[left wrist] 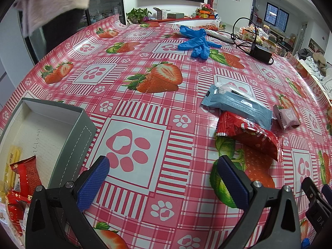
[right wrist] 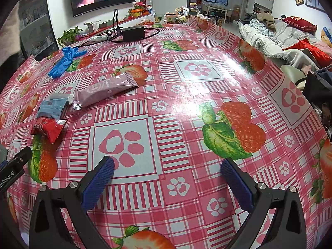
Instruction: Organize snacks
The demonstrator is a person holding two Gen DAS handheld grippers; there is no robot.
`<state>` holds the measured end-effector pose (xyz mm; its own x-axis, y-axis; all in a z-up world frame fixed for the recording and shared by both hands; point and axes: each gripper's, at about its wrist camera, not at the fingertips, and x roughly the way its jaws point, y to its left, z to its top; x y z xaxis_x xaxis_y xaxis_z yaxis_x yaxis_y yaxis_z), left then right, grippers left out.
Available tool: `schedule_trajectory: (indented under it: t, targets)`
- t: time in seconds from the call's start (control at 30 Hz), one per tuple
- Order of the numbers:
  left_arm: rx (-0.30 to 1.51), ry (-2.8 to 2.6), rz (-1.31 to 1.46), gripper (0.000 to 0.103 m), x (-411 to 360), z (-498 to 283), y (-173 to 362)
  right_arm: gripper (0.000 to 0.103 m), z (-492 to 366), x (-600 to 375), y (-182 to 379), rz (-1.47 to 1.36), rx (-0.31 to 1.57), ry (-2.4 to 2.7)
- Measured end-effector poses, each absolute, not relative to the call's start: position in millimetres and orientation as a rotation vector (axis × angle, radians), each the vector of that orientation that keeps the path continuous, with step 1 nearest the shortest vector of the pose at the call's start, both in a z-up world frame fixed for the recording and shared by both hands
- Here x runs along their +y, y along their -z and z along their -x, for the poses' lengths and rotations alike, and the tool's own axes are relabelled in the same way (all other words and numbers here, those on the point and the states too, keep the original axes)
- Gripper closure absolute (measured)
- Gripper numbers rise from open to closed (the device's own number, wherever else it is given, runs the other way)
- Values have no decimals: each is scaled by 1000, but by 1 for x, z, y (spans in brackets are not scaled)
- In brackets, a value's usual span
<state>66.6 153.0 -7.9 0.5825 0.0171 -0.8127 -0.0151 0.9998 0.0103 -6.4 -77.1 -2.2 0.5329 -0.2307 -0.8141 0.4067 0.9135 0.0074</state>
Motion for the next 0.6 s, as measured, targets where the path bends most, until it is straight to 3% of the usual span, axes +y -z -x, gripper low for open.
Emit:
schedule_trajectory:
  t: [0.6]
  targets:
    - [949, -19, -2, 0, 153, -67, 8, 0, 7, -78, 2, -208, 935, 390]
